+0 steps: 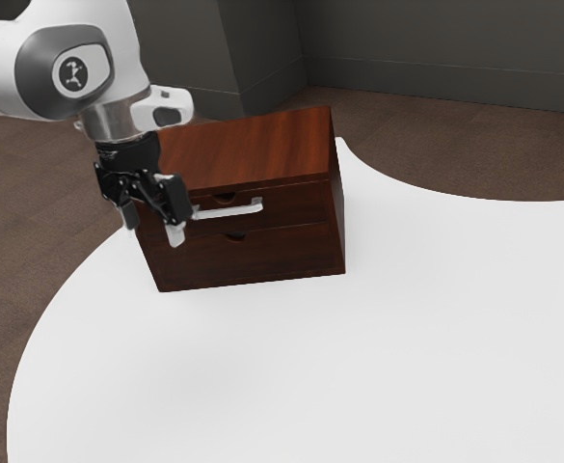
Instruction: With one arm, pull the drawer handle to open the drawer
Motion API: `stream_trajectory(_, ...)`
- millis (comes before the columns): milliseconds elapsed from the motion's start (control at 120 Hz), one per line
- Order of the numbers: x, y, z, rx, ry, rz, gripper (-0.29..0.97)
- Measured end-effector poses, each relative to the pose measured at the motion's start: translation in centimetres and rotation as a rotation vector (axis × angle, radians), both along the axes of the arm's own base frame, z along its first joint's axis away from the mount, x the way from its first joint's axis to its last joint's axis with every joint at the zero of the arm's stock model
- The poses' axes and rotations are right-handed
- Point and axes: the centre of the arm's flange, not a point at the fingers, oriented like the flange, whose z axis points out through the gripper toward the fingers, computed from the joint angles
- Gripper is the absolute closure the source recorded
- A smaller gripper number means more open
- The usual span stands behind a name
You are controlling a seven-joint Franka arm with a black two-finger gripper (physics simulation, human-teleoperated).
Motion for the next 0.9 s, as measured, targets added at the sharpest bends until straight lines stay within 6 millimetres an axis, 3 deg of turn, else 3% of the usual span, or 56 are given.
stream_trajectory(183, 0.6, 0.9, 0.5, 0.011, -0.063, -0.003, 0.00)
stream_trajectory(417, 0.9, -1.7, 0.8, 0.019, -0.082, -0.087, 0.00)
stream_trajectory(542, -0.9, -3.9, -1.3, 0.005, -0.107, -0.202, 0.00)
stream_trajectory(617, -1.6, -3.2, -2.7, 0.023, -0.164, -0.256, 0.00)
stream_trajectory(750, -0.6, -2.7, -1.7, 0.114, -0.284, -0.365, 0.00)
stream_trajectory(900, 1.8, -2.9, -2.0, 0.197, -0.335, -0.487, 0.00)
